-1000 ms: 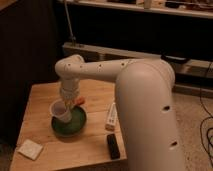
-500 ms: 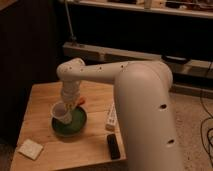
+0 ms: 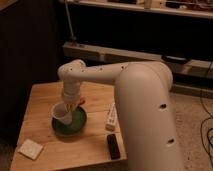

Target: Place the ceramic cup in the ceramic bowl

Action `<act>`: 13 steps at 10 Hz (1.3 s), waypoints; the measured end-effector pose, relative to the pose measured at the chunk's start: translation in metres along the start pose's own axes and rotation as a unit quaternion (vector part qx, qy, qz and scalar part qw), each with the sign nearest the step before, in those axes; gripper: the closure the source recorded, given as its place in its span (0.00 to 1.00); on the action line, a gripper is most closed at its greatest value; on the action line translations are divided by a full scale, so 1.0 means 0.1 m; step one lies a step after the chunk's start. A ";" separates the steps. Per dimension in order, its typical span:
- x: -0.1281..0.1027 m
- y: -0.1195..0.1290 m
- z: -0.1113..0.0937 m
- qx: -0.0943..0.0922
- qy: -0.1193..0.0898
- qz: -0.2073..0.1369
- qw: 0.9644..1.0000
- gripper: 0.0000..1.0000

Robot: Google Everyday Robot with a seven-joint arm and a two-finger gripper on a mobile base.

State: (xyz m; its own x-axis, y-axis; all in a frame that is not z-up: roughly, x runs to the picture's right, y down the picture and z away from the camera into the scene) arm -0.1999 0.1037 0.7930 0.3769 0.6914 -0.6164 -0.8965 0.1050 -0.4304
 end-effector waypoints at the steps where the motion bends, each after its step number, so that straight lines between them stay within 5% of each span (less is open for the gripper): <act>1: 0.00 0.00 0.01 0.000 0.000 0.000 1.000 0.35; 4: 0.00 -0.01 0.02 -0.001 -0.001 0.002 1.000 0.12; 13: 0.03 -0.04 0.03 -0.005 -0.001 0.006 1.000 0.11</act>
